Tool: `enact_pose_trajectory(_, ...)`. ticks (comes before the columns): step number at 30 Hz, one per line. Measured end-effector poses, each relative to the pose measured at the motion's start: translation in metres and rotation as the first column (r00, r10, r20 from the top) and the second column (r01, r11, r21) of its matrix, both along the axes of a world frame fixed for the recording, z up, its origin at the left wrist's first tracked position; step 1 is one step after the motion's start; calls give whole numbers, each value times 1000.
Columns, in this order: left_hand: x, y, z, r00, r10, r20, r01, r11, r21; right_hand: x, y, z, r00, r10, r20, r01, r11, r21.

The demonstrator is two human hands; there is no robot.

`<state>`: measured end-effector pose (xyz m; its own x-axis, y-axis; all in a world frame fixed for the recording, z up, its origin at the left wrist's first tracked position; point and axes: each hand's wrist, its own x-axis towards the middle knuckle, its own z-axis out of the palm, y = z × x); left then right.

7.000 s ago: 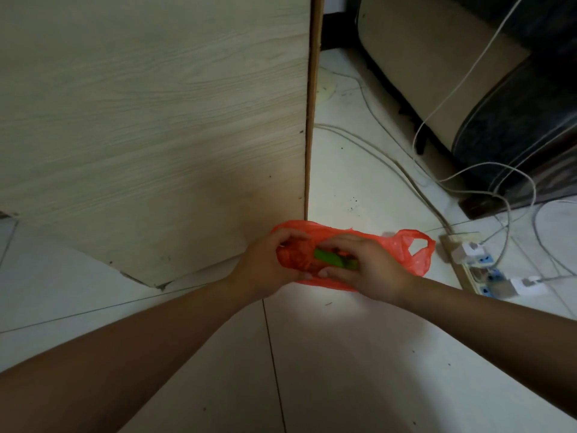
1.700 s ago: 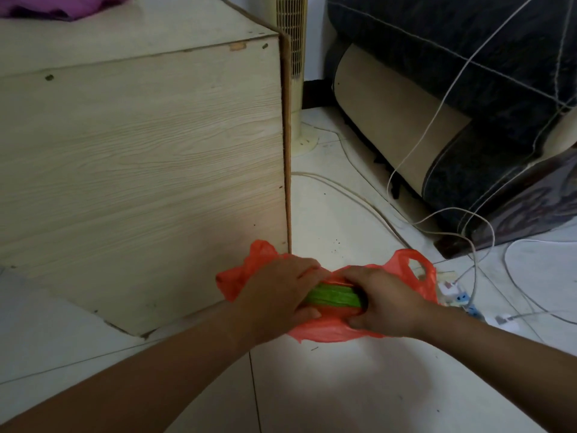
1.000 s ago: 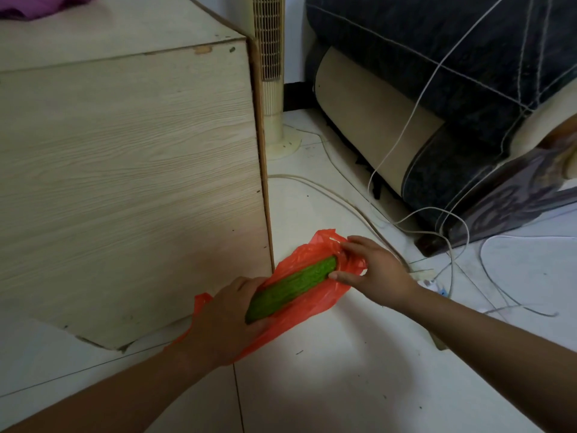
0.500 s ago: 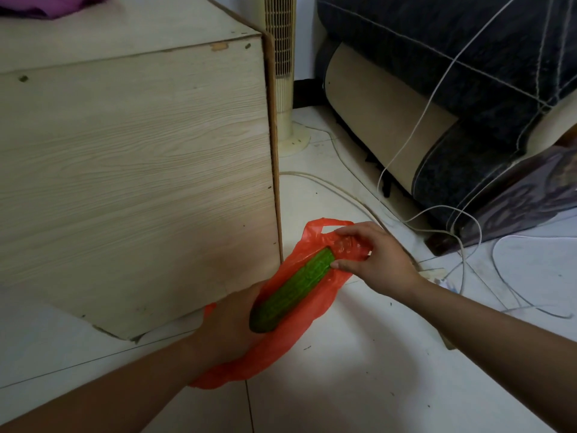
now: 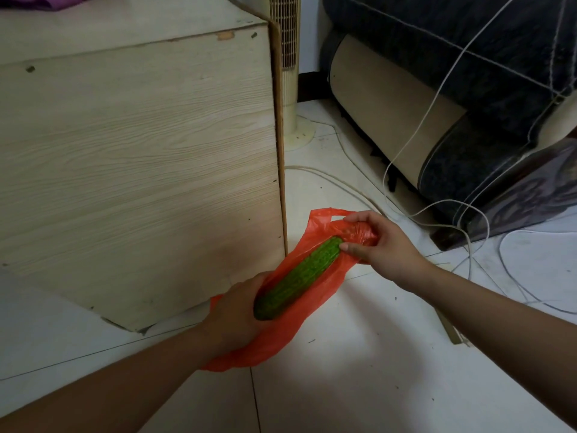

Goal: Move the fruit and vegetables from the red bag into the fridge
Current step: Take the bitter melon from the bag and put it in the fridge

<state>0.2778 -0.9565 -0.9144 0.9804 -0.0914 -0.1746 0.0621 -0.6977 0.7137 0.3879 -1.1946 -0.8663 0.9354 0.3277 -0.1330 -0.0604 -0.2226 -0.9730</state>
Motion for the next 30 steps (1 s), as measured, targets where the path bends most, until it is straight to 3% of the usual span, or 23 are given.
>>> enact_pose_trajectory(6, 18, 17, 12, 990, 27, -137, -40, 995, -91, 4, -4, 6, 991, 76, 106, -73, 997, -37)
enact_pose_trajectory(10, 27, 10, 27, 985, 143, -101, -165, 951, -262, -3, -2, 10, 974, 183, 133, -168, 979, -117)
enact_pose_trajectory(18, 28, -26, 51, 991, 44, -128, -99, 879, -467, -18, 18, 25, 886, 441, 140, -434, 897, -77)
enact_pose_trajectory(25, 21, -37, 44, 981, 136, -139, -192, 799, -569, -18, 20, 13, 955, 254, 155, -258, 966, 4)
enact_pose_trajectory(30, 17, -40, 36, 979, 94, -183, -183, 802, -569, -17, 21, 10, 957, 266, 114, -262, 964, -45)
